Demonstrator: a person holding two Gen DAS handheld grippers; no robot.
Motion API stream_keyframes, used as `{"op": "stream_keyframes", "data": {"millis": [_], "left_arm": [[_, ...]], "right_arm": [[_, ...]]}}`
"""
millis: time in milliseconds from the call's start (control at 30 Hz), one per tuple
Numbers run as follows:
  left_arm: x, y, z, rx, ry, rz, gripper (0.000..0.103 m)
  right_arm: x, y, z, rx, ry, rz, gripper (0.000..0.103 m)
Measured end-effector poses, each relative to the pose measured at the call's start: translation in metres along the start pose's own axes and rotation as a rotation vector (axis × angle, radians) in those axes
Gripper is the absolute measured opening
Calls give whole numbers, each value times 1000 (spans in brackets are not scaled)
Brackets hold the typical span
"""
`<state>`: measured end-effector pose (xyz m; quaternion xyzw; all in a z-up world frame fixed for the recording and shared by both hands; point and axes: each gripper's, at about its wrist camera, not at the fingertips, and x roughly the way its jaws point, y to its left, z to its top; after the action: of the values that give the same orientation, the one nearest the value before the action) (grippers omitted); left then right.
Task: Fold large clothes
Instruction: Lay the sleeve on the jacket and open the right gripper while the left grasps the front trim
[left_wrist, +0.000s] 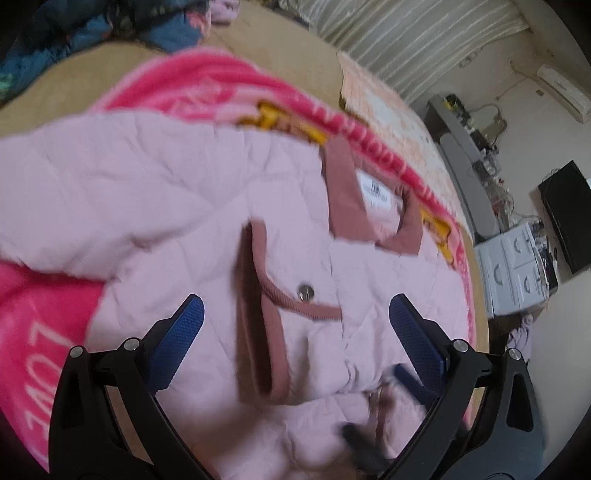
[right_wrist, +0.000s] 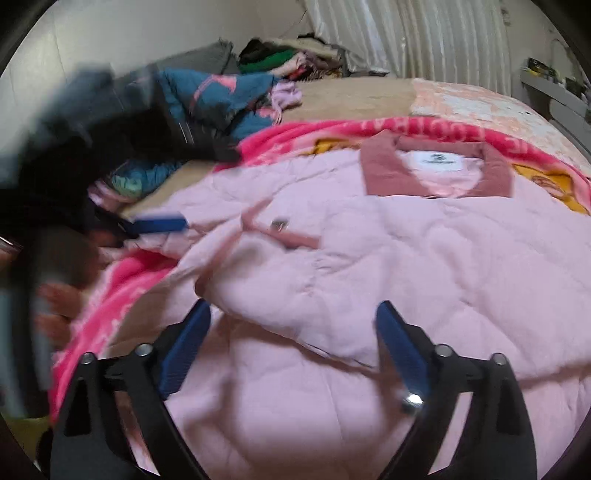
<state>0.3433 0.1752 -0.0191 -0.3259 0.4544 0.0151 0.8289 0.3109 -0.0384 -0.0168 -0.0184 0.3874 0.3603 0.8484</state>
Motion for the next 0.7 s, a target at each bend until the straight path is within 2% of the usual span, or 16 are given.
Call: {"op": "stream_keyframes", "data": {"millis": [167, 233, 300, 333, 400, 433, 533, 700], "left_arm": [[39, 6, -19, -65, 117, -23, 94], [46, 5, -25, -59, 123, -16, 93], [47, 0, -29, -38, 109, 12, 67], [47, -2, -29, -27, 104, 24, 46], [44, -7, -27, 1, 81, 34, 28], [40, -11, -25, 33, 60, 32, 13], [25, -26, -16, 128, 1, 66, 9], [-17, -61, 9, 275, -122, 95, 9]], "right_arm": [[-37, -42, -8, 46, -26, -119, 92], [-48, -62, -11, 73, -30, -168, 92], [-59, -82, -15, 114, -34, -210, 92], [-67, -95, -18, 146, -40, -231, 92], [-76, -117, -20, 195, -46, -255, 92], [-84, -130, -22, 229, -56, -271, 92], [-98, -153, -23, 281, -75, -304, 92], [-119, -171, -20, 293, -108, -360, 92]]}}
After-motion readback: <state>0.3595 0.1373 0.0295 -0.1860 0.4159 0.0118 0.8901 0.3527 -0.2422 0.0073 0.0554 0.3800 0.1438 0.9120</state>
